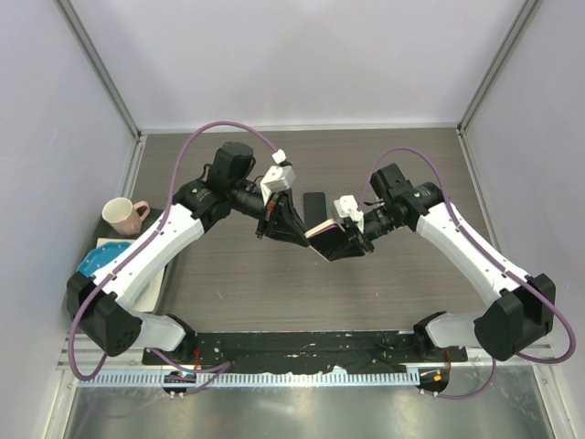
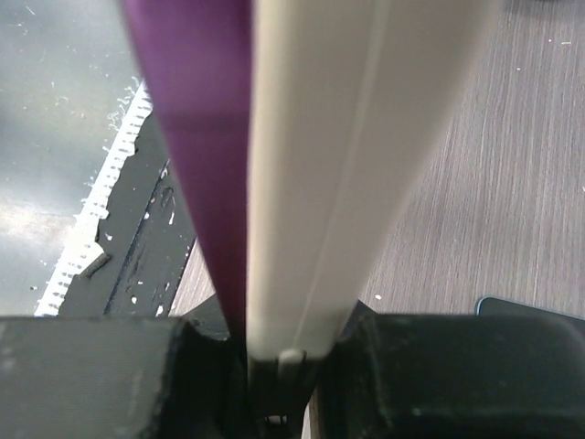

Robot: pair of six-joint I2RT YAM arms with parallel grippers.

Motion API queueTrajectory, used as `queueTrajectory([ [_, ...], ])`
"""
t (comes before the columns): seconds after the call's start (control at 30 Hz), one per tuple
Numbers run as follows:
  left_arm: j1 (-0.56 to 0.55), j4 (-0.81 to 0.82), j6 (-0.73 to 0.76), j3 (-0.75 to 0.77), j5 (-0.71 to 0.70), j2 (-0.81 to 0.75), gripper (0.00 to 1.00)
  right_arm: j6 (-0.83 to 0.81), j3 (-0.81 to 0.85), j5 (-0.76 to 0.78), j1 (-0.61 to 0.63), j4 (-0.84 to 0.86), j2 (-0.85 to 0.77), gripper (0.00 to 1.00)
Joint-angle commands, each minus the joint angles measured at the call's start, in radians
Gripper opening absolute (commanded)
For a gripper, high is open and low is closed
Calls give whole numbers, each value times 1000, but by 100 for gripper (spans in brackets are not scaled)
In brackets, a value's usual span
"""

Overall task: Take the phone out of the phone case
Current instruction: Remove the phone case from the phone.

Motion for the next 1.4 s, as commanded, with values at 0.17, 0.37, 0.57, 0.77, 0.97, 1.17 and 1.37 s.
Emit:
queueTrajectory([
  [0.17, -95, -80, 37, 27, 352, 3, 0, -112, 62, 68, 15, 140, -50, 1],
  [0.37, -132, -125, 66, 62, 352, 24, 0, -162, 64, 103, 18, 127, -44, 1],
  [0.57, -179, -143, 72, 73, 352, 44, 0, -259, 106, 93, 32, 60, -24, 1],
  [0.77, -198, -149, 77, 59, 352, 49, 0, -369, 151, 80, 34, -55, -32, 1],
  [0.97, -195, -152, 83, 64, 352, 43, 0, -353, 134, 74, 35, -66, -61, 1],
  [1.17, -112, -108, 45, 74, 219, 17, 2, -227, 90, 116, 20, 8, -102, 1],
  [1.37, -13, 493, -447, -152, 41, -58, 38, -61, 39, 154, 17, 107, -117, 1],
])
